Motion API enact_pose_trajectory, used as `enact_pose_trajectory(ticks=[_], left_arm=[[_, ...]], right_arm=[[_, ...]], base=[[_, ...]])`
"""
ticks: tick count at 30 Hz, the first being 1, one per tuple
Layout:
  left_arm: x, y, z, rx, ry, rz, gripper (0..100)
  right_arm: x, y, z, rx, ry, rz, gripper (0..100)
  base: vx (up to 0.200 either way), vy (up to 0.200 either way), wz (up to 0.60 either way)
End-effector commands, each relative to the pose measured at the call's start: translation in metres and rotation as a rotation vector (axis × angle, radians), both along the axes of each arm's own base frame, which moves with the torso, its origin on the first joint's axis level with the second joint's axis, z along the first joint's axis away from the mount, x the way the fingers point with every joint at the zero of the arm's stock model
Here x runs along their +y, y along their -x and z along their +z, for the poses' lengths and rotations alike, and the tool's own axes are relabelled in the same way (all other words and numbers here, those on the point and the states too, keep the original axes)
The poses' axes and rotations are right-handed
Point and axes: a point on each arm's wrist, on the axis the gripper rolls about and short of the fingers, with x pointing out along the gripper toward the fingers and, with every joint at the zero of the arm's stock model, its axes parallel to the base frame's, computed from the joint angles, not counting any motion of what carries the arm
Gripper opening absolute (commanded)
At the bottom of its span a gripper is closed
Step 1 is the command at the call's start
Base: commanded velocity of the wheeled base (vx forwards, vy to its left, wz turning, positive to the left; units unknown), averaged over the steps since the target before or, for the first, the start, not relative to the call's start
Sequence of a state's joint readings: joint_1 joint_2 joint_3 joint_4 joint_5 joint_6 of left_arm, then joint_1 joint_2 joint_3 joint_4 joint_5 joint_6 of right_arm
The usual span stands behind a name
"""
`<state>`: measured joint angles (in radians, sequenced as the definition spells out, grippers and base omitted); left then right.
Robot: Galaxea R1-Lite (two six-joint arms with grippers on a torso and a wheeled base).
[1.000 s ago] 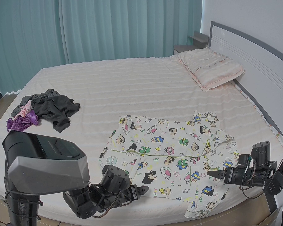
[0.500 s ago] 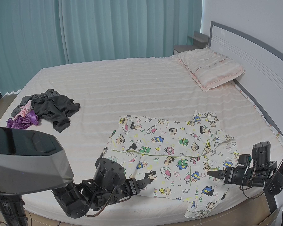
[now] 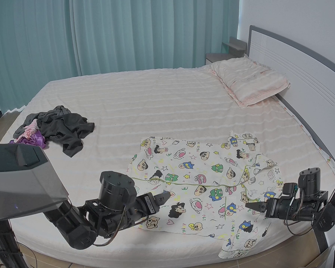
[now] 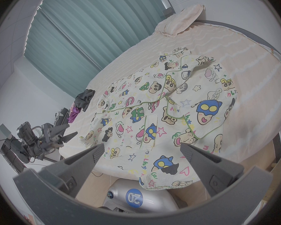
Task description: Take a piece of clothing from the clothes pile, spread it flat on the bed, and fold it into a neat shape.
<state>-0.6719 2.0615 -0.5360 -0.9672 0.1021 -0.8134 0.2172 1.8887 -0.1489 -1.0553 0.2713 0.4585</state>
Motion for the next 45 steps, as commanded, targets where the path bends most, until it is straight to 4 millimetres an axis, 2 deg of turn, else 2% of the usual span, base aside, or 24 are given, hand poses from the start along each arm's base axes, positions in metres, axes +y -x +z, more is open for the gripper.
enact_pose_trajectory(ticks=[1, 4, 5, 6, 9, 10, 11, 14, 26, 34, 35, 39, 45], left_arm=[[0.017, -0.029, 0.001, -0.019, 0.013, 0.095, 100], [0.028, -0.049, -0.012, 0.023, -0.016, 0.15, 100], [0.028, -0.049, -0.012, 0.023, -0.016, 0.15, 100], [0.032, -0.06, -0.025, 0.057, -0.033, 0.176, 100], [0.034, -0.068, -0.043, 0.094, -0.055, 0.19, 100], [0.034, -0.068, -0.044, 0.096, -0.056, 0.19, 100], [0.031, -0.073, -0.054, 0.111, -0.067, 0.192, 100], [0.028, -0.079, -0.065, 0.12, -0.078, 0.198, 100], [0.032, -0.082, -0.071, 0.155, -0.109, 0.221, 100], [0.033, -0.076, -0.074, 0.174, -0.118, 0.214, 100], [0.03, -0.075, -0.074, 0.174, -0.118, 0.206, 0], [0.025, -0.073, -0.073, 0.171, -0.12, 0.193, 0], [0.029, -0.075, -0.074, 0.192, -0.131, 0.213, 0]], right_arm=[[0.0, 0.0, 0.0, 0.0, 0.0, 0.001, 100], [0.0, 0.0, 0.0, 0.001, 0.0, 0.001, 100], [0.0, 0.0, 0.0, 0.001, 0.0, 0.001, 100], [0.0, 0.0, 0.0, 0.001, 0.0, 0.002, 100], [0.0, 0.0, 0.0, 0.001, 0.0, 0.001, 100], [0.0, 0.0, 0.0, 0.001, 0.0, 0.001, 100], [0.0, 0.0, 0.0, 0.001, 0.0, 0.001, 100], [0.0, 0.0, -0.001, 0.004, 0.001, 0.001, 100], [0.0, 0.0, -0.001, 0.006, 0.0, 0.0, 100], [0.0, 0.0, -0.002, 0.008, 0.0, 0.0, 100], [0.0, 0.0, -0.002, 0.008, 0.0, 0.0, 100], [0.0, 0.0, -0.001, 0.005, 0.0, 0.0, 100], [0.0, 0.0, -0.002, 0.008, 0.0, 0.0, 100]], base=[[0.0, 0.0, 0.0], [0.0, 0.0, 0.0], [0.0, 0.0, 0.0], [0.0, 0.0, 0.0], [0.0, 0.0, 0.0], [0.0, 0.0, 0.0], [0.0, 0.0, 0.0], [0.0, 0.0, 0.0], [0.0, 0.0, 0.0], [0.0, 0.0, 0.0], [0.0, 0.0, 0.0], [0.0, 0.0, 0.0], [0.0, 0.0, 0.0]])
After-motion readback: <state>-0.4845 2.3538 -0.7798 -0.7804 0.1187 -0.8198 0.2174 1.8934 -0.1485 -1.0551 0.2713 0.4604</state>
